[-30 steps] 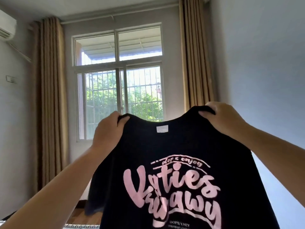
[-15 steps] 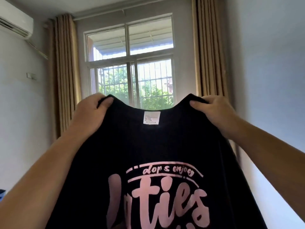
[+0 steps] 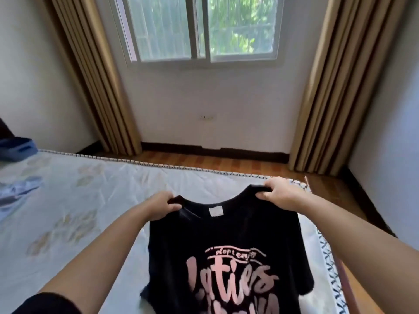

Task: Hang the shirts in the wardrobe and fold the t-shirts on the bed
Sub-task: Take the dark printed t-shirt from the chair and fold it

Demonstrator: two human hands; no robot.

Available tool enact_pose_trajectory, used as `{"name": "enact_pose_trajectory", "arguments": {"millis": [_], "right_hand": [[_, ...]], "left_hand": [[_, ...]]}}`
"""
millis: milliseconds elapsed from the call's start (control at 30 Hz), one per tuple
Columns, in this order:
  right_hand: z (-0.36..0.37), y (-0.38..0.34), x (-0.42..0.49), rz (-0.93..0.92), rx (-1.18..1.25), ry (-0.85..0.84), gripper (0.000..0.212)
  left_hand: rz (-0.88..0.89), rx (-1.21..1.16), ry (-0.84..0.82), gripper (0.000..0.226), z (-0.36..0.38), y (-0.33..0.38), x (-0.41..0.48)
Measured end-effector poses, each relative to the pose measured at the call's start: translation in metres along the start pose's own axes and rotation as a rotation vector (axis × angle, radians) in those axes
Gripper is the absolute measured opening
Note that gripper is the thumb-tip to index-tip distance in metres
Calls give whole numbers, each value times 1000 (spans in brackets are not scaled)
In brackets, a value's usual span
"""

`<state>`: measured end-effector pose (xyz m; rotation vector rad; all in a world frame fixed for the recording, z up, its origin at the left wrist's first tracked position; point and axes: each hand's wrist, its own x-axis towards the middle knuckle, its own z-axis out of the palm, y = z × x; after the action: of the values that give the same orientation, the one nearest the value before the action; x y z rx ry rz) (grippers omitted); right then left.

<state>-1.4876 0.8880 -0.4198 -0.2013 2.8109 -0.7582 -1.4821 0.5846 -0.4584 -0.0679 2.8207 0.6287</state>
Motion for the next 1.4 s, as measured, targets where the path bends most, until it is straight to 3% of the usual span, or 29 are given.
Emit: {"name": "enact_pose_trajectory", "arguments": {"millis": [133, 233, 333, 400, 533, 633, 800, 867, 933, 1000, 1167, 1233, 1300, 1400], "right_hand": [[51, 20, 47, 59, -27, 0, 16], [86, 42, 76, 126, -7, -17, 20], [123, 68, 98, 191, 1, -94, 23], [151, 85, 107, 229, -11, -172, 25], [199, 115, 126, 285, -24, -228, 23], [211, 132, 153, 305, -74, -127, 22], [194, 155, 205, 454, 28, -24, 31], [185, 168, 218, 482, 155, 7, 24], [177, 176, 221, 483, 449, 20, 16], [171, 180, 223, 518, 633, -14, 21], [171, 188, 230, 535, 566, 40, 41], [171, 182, 224, 514, 562, 56, 42], [166, 181, 214, 532, 624, 56, 42], [154, 197, 188, 629, 747, -11, 39]], "left_hand": [[-103, -102, -60, 4, 43, -37, 42], [-164, -48, -67, 16, 81, -57, 79], [-211, -2, -96, 11, 128, -73, 105], [-269, 18, -94, 24, 168, -86, 118], [-359, 120, 175, 24, 213, -95, 138], [-155, 131, 446, 27, 225, -106, 162], [146, 260, 507, 33, 209, -138, 216], [202, 301, 500, 36, 198, -147, 239], [245, 324, 528, 36, 192, -149, 254], [278, 356, 577, 32, 189, -150, 267], [283, 554, 617, 20, 184, -138, 277], [249, 833, 500, 29, 181, -120, 275], [87, 1106, 181, 33, 176, -98, 271], [13, 1465, 15, 46, 172, -75, 255]]}}
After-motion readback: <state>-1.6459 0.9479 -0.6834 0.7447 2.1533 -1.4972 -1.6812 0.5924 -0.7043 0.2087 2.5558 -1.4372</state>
